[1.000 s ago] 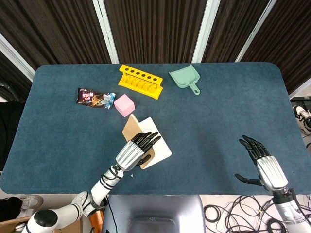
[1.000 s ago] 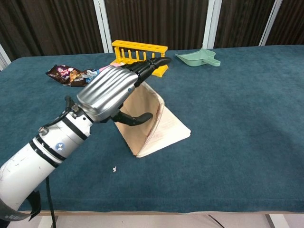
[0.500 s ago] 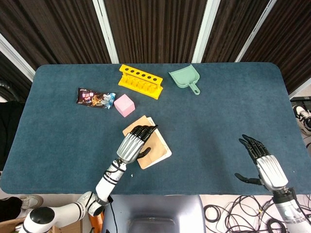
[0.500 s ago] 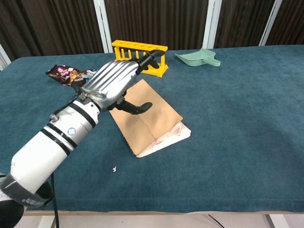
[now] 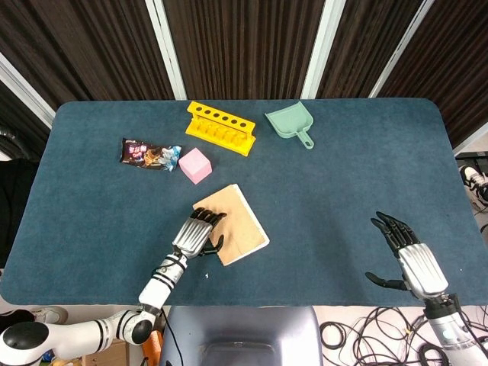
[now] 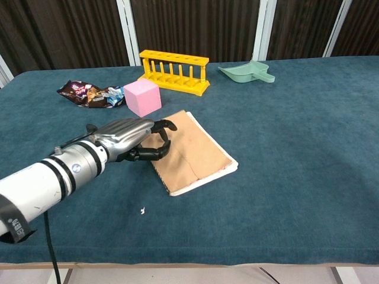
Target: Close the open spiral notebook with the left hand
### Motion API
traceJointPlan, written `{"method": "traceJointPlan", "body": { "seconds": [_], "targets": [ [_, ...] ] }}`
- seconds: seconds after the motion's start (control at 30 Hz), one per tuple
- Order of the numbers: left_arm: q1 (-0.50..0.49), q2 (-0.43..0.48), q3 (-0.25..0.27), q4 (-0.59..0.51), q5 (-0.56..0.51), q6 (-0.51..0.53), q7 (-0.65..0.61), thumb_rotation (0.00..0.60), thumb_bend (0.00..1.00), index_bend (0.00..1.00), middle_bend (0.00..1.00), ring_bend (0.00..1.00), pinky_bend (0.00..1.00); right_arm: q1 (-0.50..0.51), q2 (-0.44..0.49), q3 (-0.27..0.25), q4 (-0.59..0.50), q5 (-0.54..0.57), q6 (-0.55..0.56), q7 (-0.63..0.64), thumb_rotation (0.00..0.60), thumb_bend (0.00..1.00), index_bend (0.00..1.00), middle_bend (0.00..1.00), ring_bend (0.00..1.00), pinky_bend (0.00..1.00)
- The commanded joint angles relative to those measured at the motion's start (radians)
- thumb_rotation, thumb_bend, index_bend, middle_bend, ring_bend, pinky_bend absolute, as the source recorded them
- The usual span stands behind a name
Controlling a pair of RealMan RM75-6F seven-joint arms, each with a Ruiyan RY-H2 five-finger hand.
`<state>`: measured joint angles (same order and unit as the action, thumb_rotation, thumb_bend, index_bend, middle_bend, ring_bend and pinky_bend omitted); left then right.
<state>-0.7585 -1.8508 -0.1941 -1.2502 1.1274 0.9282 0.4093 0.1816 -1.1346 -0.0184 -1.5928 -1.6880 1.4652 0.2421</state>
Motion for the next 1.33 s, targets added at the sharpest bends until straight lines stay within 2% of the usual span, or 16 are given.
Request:
{"method": "traceJointPlan", "body": {
  "seconds": [0.03, 0.23, 0.37, 0.47, 0.6, 0.67, 0.77, 0.8, 0.87, 0.93, 1.03, 1.17, 1.33],
  "targets": [
    [-0.027, -0.020, -0.008, 0.015, -0.048, -0.036, 0.047, 0.104, 0.55, 0.16, 0.24, 0.12, 0.10, -0.002, 0.000, -0.001, 0.001, 0.003, 0.000, 0.002, 0.600, 0.00, 0.09, 0.02, 0.04, 0.13],
    [-0.046, -0.040, -0.008, 0.028, -0.051, -0.024, 0.079, 0.102, 0.54, 0.15, 0.25, 0.11, 0.09, -0.008, 0.001, -0.003, 0.006, 0.003, 0.009, 0.006, 0.600, 0.00, 0.09, 0.02, 0.04, 0.13],
    [-0.027, -0.006, -0.005, -0.025, -0.039, 0.006, 0.060, 0.099, 0.51, 0.12, 0.24, 0.11, 0.09, -0.015, 0.002, -0.003, 0.011, 0.008, 0.016, 0.013, 0.600, 0.00, 0.09, 0.02, 0.04, 0.13],
    [0.039, 0.074, -0.005, -0.132, 0.034, 0.129, -0.018, 0.105, 0.46, 0.11, 0.24, 0.11, 0.09, -0.021, 0.010, -0.005, 0.017, 0.015, 0.017, 0.020, 0.600, 0.00, 0.09, 0.02, 0.04, 0.13],
    [0.156, 0.252, 0.011, -0.248, 0.120, 0.307, -0.088, 0.120, 0.40, 0.11, 0.24, 0.15, 0.09, -0.023, 0.024, 0.000, 0.025, 0.035, 0.011, 0.021, 0.600, 0.00, 0.09, 0.02, 0.04, 0.13],
    [0.210, 0.334, 0.019, -0.282, 0.128, 0.365, -0.108, 0.170, 0.39, 0.11, 0.24, 0.16, 0.10, -0.024, 0.028, 0.003, 0.031, 0.048, 0.004, 0.019, 0.600, 0.00, 0.08, 0.02, 0.04, 0.13],
    [0.305, 0.499, 0.062, -0.352, 0.116, 0.402, -0.158, 0.323, 0.39, 0.12, 0.24, 0.15, 0.10, -0.018, 0.040, 0.007, 0.041, 0.075, -0.027, 0.021, 0.600, 0.00, 0.04, 0.02, 0.03, 0.12],
    [0.331, 0.538, 0.074, -0.369, 0.114, 0.415, -0.173, 0.366, 0.39, 0.12, 0.23, 0.14, 0.10, -0.016, 0.045, 0.008, 0.041, 0.080, -0.035, 0.023, 0.600, 0.00, 0.02, 0.02, 0.02, 0.10],
    [0.391, 0.614, 0.107, -0.389, 0.128, 0.450, -0.220, 0.489, 0.39, 0.12, 0.22, 0.13, 0.10, -0.013, 0.051, 0.012, 0.042, 0.087, -0.040, 0.028, 0.600, 0.00, 0.00, 0.03, 0.00, 0.07],
    [0.444, 0.656, 0.133, -0.384, 0.144, 0.496, -0.252, 0.599, 0.39, 0.12, 0.21, 0.12, 0.10, -0.013, 0.055, 0.015, 0.040, 0.089, -0.040, 0.033, 0.600, 0.00, 0.00, 0.03, 0.00, 0.05],
    [0.531, 0.682, 0.178, -0.360, 0.182, 0.584, -0.297, 0.600, 0.39, 0.12, 0.21, 0.12, 0.10, -0.019, 0.059, 0.013, 0.033, 0.088, -0.035, 0.023, 0.600, 0.00, 0.00, 0.03, 0.00, 0.05],
    [0.644, 0.670, 0.233, -0.313, 0.252, 0.713, -0.343, 0.600, 0.39, 0.11, 0.20, 0.12, 0.10, -0.034, 0.051, 0.004, 0.033, 0.077, -0.017, 0.011, 0.600, 0.00, 0.00, 0.03, 0.00, 0.05],
    [0.734, 0.655, 0.271, -0.283, 0.298, 0.787, -0.422, 0.600, 0.38, 0.11, 0.20, 0.12, 0.10, -0.037, 0.043, -0.009, 0.036, 0.040, -0.005, 0.009, 0.600, 0.00, 0.00, 0.03, 0.00, 0.05]
  ]
}}
